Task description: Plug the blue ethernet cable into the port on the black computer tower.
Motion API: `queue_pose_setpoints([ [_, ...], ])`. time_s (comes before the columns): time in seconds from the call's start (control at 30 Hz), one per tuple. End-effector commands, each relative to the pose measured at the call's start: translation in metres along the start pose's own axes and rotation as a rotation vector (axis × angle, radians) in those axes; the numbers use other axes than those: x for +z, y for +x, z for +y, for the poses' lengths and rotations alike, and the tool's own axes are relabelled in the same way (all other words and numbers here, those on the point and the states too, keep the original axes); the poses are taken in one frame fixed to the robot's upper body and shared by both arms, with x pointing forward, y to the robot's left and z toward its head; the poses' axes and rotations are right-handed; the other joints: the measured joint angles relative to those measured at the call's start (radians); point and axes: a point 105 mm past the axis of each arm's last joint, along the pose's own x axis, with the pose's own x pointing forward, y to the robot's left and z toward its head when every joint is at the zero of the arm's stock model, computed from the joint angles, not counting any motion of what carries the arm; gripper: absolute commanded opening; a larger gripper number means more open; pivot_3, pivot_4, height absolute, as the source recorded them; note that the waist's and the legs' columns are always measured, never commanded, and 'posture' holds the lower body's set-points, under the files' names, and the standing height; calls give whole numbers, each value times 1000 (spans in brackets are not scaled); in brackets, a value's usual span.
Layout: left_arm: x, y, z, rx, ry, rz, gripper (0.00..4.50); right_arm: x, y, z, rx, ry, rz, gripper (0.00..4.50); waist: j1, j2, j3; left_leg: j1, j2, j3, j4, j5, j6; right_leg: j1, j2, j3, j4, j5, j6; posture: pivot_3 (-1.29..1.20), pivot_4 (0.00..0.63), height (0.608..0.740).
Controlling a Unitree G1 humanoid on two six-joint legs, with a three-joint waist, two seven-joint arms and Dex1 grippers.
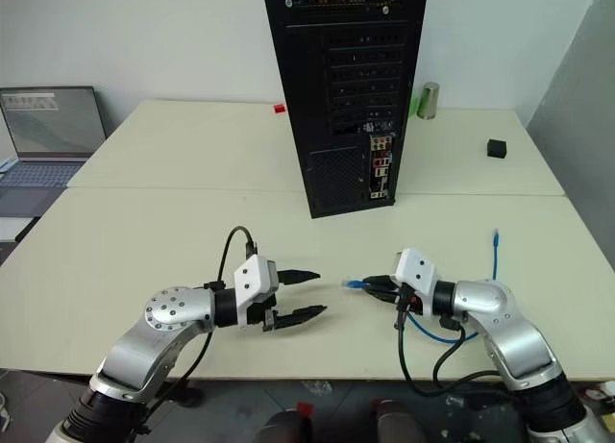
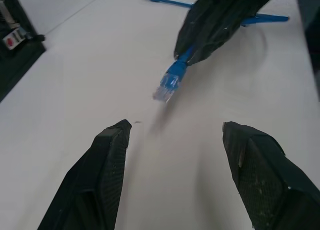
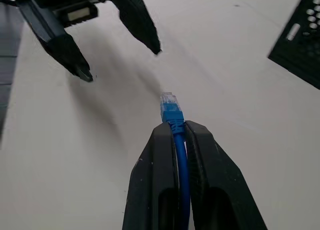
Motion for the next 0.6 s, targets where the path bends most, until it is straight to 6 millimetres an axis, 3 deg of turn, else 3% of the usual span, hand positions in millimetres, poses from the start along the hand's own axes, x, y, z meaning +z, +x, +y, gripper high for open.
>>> queue_pose_setpoints([
  [0.03, 9, 4, 2, -12, 48, -27, 3148, 17, 3, 3, 38, -36, -44, 0, 1, 0, 0, 0, 0, 0, 0, 0, 0, 0, 0, 0, 0, 0, 0, 0, 150, 740],
  [0.23, 7, 7, 3, -23, 54, -23, 3148, 24, 8, 7, 76, -52, -62, 0, 1, 0, 0, 0, 0, -1, 0, 0, 0, 0, 0, 0, 0, 2, -3, 0, 150, 740],
  [0.6, 6, 12, 0, -61, 63, -31, 960, 29, 11, 12, 99, -61, -74, 0, 0, 0, 0, 0, 0, -2, 0, 0, 0, 0, 0, -1, 0, 2, -3, 0, 150, 740],
])
